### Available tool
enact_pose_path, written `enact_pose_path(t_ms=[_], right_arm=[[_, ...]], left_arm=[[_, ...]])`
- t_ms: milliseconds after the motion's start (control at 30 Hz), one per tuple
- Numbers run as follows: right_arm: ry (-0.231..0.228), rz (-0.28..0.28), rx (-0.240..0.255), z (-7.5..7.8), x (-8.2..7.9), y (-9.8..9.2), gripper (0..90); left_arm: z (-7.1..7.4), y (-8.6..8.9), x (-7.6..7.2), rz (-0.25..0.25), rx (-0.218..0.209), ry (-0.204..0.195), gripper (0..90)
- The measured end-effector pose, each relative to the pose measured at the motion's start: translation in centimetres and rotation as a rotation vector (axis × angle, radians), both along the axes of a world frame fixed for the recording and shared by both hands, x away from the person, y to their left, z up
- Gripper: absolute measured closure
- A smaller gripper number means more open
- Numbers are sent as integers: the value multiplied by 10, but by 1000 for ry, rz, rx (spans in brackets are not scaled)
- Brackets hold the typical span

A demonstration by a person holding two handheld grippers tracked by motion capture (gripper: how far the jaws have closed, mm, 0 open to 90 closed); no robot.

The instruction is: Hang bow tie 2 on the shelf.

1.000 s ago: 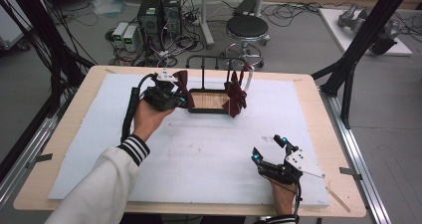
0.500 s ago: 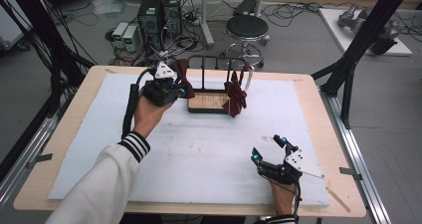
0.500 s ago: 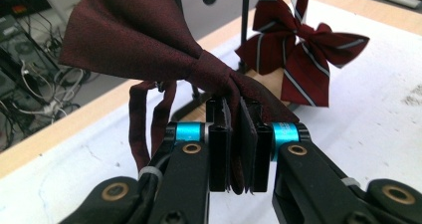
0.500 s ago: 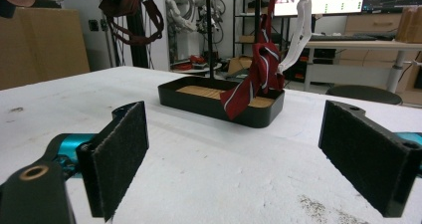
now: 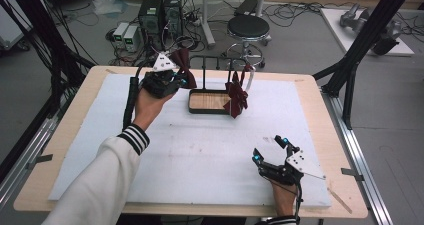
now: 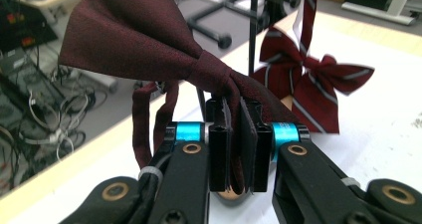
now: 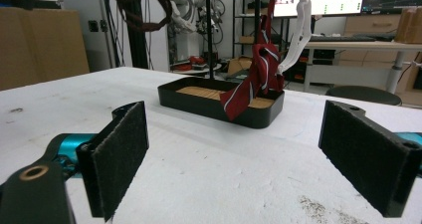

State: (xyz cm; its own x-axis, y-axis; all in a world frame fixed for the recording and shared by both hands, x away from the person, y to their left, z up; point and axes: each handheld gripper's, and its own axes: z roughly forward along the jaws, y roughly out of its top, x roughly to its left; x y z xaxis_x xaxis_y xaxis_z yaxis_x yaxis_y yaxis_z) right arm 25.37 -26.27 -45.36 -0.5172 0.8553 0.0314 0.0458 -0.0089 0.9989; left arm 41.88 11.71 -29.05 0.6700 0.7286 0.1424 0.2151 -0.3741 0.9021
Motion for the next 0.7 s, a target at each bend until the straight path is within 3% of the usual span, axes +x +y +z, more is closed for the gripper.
enact_pose_path(t_ms=[300,700], right_arm=[[7,-2,3,0,0,0,114],[2,-5,-6,0,0,1,114]], left_arm=[[10,2,15,-6,-22,-40,832],[18,11,12,6,-38,-46,832]])
